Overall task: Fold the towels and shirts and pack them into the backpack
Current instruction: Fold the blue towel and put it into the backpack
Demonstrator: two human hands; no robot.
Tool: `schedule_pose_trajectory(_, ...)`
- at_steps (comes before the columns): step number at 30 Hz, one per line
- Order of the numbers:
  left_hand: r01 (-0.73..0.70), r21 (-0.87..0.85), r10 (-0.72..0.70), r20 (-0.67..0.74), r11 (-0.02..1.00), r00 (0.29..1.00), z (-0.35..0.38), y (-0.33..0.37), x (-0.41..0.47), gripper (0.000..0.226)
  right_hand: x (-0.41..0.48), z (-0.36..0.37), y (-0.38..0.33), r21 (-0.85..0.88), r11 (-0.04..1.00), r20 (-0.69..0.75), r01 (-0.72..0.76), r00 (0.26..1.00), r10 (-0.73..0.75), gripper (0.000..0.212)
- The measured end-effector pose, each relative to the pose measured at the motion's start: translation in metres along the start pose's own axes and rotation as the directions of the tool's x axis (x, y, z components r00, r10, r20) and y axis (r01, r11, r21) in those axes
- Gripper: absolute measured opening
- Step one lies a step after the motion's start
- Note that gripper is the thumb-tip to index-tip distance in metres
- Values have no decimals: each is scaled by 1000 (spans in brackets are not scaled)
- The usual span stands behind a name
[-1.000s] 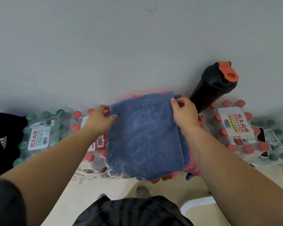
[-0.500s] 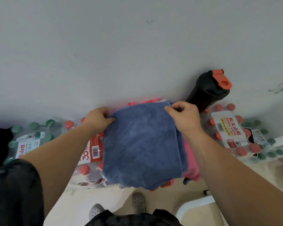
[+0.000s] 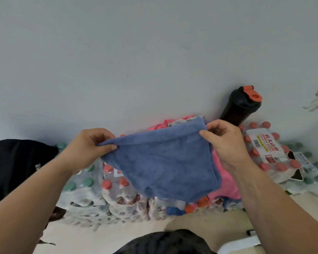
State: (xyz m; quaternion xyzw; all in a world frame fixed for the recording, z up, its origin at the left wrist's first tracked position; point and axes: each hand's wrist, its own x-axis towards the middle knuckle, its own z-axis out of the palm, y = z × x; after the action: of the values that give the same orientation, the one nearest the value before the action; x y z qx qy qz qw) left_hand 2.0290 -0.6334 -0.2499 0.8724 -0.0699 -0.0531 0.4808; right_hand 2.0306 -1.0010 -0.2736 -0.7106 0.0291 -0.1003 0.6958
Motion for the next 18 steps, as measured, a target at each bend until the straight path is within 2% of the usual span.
schedule_pose_trajectory(3, -3, -86, -1, -49, 996, 999, -35, -11, -34, 18, -22, 33, -14, 45, 999, 85, 12, 996, -15, 35)
schedule_pose_trajectory(6, 3, -86, -7, -55, 996, 998, -68, -29, -68, 18, -47, 71, -18, 85, 995, 77, -44, 996, 37, 43)
schedule_pose_trajectory(8, -3, -44, 1, -31, 999, 1000, -84, -41, -90, 21, -63, 92, -13, 90, 991, 50, -102, 994, 98, 40)
schedule_pose_trajectory(11, 1, 72, -3, 18, 997, 1000, -98, -62, -118, 27, -87, 114, -6, 58, 984, 27, -171, 985, 170, 21)
schedule_pose_trajectory(13, 16, 128, -22, 48, 992, 999, -104, -75, -134, 27, -103, 126, -3, 55, 976, 6, -209, 978, 209, 28)
schedule_pose_trajectory(16, 17, 155, -26, 57, 988, 998, -110, -87, -149, 20, -127, 139, -1, -56, 975, -10, -213, 977, 213, 24)
schedule_pose_trajectory(18, 8, 120, -9, 8, 993, 1000, -111, -88, -155, 21, -140, 147, 1, -159, 970, 26, -185, 981, 192, 33)
